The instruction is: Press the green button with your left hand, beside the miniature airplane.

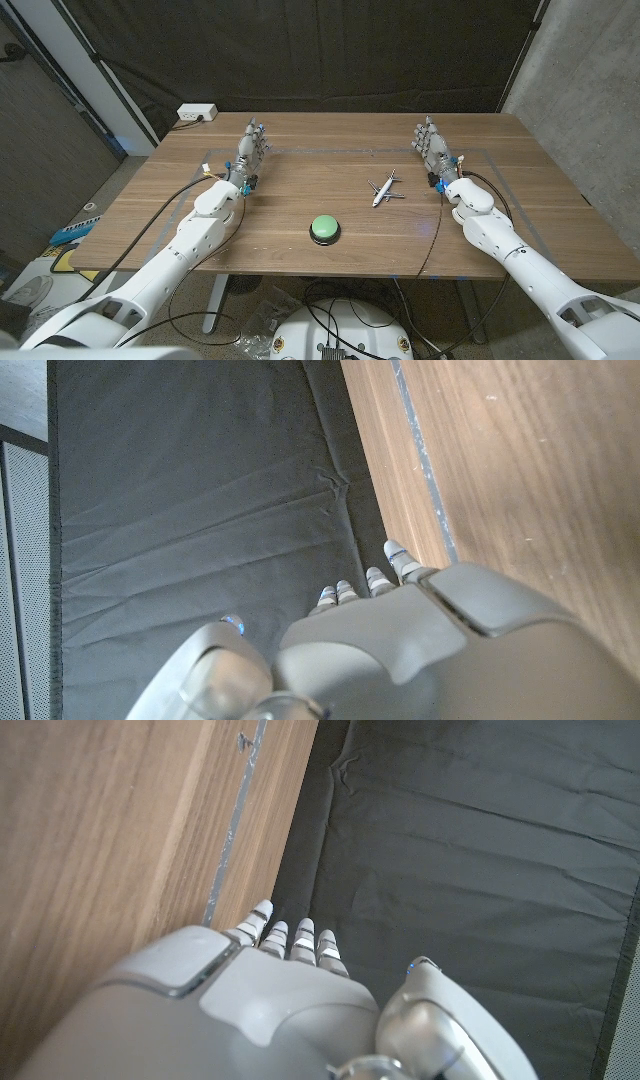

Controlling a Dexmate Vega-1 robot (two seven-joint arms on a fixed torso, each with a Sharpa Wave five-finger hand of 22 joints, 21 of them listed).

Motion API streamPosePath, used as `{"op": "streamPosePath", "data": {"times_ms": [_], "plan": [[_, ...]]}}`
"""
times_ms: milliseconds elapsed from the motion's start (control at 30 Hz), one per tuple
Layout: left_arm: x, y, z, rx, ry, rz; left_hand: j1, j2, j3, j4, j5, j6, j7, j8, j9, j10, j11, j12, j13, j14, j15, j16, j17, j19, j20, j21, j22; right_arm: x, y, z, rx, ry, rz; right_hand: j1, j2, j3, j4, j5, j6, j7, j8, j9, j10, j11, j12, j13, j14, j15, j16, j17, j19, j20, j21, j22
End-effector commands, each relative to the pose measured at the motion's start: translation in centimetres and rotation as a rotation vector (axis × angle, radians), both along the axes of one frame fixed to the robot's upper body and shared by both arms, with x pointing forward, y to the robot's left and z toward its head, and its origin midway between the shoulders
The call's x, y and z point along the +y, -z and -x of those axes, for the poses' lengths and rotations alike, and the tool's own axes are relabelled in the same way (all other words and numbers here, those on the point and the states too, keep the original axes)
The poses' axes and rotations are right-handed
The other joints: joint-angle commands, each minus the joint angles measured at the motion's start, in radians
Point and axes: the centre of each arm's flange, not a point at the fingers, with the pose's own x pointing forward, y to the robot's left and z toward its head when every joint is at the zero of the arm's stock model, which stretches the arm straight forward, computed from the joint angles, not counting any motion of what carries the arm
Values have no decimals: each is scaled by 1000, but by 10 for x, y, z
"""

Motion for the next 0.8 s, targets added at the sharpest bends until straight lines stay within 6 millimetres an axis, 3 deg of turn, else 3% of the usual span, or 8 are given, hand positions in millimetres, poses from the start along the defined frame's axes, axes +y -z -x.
{"op": "streamPosePath", "data": {"times_ms": [33,200,633,800], "plan": [[-5,-9,-3,-16,4,-76,0,111,-1,7,7,-343,-17,7,5,-330,-5,8,3,-369,-77,7,1,-314,-104,6,2,2,-2,-3,6,5,0,11,-1,8,0,6,-8,-1,7,5,-8,-1,5,5,-6,-1,5,4,-7,-2,6,4],[-7,-13,3,-53,-23,-138,7,111,3,3,12,-308,-58,17,5,-296,-4,19,2,-336,-77,16,0,-279,-94,16,0,3,-1,0,2,7,-2,12,-1,8,0,5,-8,-2,7,5,-8,-2,4,5,-6,0,5,4,-7,-1,4,4],[-18,-32,44,-224,-102,-391,25,111,15,-6,16,-256,-85,27,5,-245,0,30,2,-292,-73,20,-3,-242,-90,24,-3,15,4,13,-11,5,5,12,0,8,-1,5,-7,-2,7,5,-7,-1,3,5,-6,0,5,5,-6,1,1,4],[-23,-37,62,-298,-143,-482,51,106,36,-17,18,-186,-98,39,5,-182,7,42,2,-230,-64,26,-5,-191,-67,35,-7,19,6,20,-16,4,8,11,0,8,-1,4,-7,-1,7,5,-6,-2,2,5,-4,2,5,5,-6,1,0,4]]}}
